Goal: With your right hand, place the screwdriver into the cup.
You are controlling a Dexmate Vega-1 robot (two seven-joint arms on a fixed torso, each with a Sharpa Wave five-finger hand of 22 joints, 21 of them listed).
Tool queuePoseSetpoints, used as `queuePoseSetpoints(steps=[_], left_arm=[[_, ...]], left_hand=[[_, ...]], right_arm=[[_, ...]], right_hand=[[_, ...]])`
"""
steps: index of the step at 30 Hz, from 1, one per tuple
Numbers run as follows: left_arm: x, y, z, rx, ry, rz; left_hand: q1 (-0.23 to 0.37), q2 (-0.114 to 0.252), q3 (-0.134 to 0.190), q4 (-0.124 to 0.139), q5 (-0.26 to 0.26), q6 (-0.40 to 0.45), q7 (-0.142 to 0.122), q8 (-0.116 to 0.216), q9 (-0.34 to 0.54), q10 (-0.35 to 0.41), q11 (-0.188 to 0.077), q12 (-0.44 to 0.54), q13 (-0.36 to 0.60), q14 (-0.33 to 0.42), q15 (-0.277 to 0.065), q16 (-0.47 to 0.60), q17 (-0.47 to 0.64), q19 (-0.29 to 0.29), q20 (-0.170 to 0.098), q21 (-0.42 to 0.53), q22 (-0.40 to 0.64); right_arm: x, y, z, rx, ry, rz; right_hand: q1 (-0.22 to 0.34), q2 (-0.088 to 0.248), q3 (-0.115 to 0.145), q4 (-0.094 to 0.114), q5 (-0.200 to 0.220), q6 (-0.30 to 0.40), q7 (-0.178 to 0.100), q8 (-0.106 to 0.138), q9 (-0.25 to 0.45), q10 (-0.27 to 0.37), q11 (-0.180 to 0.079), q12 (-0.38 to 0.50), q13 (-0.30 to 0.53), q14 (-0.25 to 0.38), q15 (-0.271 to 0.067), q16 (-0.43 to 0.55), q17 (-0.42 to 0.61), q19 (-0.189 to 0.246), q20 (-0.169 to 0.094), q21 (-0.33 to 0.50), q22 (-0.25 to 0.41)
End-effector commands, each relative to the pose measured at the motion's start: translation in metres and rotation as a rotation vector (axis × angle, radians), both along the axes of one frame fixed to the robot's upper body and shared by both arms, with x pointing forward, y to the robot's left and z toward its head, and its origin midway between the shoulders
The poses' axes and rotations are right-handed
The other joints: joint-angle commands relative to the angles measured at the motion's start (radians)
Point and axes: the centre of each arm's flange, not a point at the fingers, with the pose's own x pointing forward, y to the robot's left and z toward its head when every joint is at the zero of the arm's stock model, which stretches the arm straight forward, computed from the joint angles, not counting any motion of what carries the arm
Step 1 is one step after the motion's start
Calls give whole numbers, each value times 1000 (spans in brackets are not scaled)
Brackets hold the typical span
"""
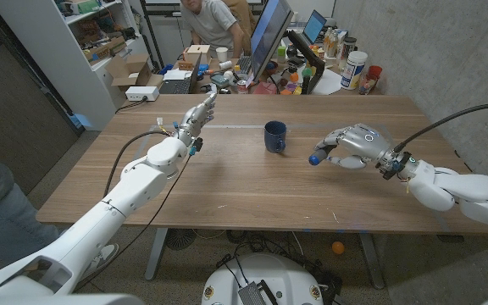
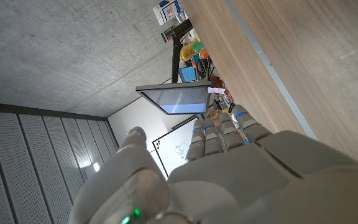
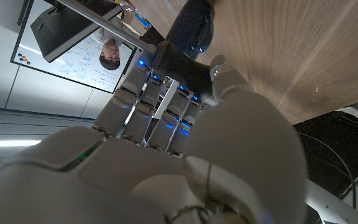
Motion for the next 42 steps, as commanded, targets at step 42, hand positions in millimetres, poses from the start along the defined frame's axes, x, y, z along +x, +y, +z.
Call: queuePoseSetpoints(steps=[42], left_arm=[[-13,39,-15,14,-22,43]], left_hand=[[-3,11,4,-12,-3,8,-1,-2,3,10,3,-2,4,0,6,-2,3,-1,6,-16,4]], right_arm=[[3,105,56,636,396,568]], right_hand=[[102,120,-17,-1,-10,219,20,-4,0,19,-3,-28,-1,66,-130,4,4,33,2,2,0]])
